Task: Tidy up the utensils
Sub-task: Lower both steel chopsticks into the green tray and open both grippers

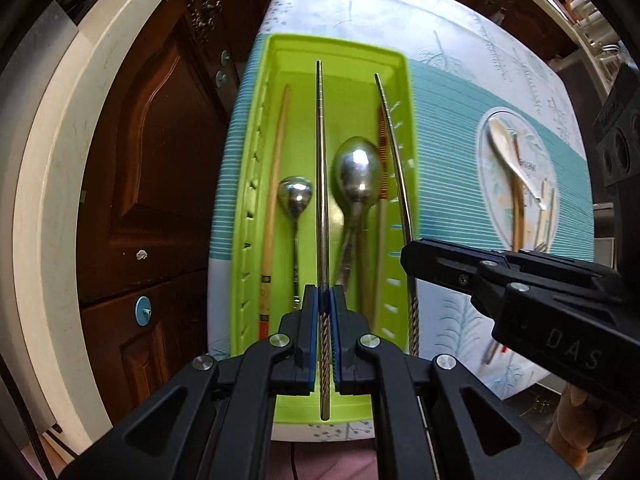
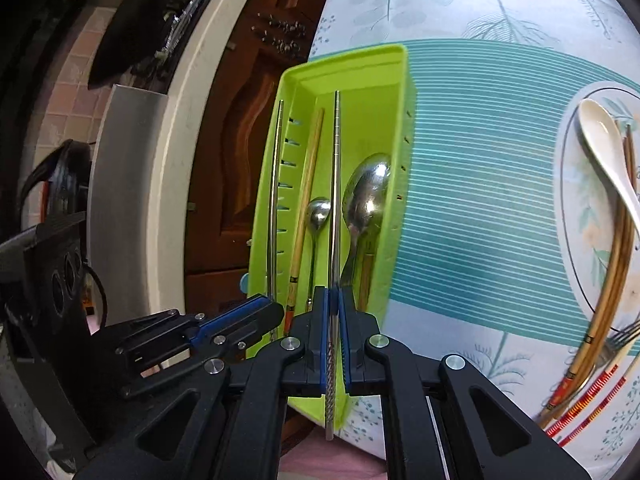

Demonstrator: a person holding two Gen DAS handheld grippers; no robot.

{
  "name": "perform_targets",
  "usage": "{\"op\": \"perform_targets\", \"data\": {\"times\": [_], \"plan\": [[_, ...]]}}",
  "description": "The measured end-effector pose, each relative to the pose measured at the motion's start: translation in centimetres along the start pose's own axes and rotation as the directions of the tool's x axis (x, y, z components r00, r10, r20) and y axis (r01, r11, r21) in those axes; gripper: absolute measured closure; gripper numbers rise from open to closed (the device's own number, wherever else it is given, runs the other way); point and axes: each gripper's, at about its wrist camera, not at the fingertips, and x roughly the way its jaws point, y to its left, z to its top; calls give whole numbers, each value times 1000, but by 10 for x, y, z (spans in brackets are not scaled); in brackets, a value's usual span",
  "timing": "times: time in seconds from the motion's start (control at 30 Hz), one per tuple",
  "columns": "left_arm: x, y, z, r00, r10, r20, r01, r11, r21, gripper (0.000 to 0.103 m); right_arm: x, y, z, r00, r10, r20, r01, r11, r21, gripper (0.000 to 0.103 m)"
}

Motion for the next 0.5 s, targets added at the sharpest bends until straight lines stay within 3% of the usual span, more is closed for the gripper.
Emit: {"op": "perform_targets", "data": {"times": [0.23, 0.37, 0.5], "plan": [[21, 8, 4, 999, 31, 6, -31, 999, -9, 97, 24, 5, 8, 996, -79, -44, 79, 997, -6, 97], [20, 5, 5, 998, 51, 35, -51, 999, -7, 58, 25, 7, 6, 992, -116, -55, 115, 993, -25, 94], [18, 2, 5, 997, 58, 47, -58, 998, -7, 52, 23, 8, 6, 991, -127, -51, 125, 991, -43, 90]]}}
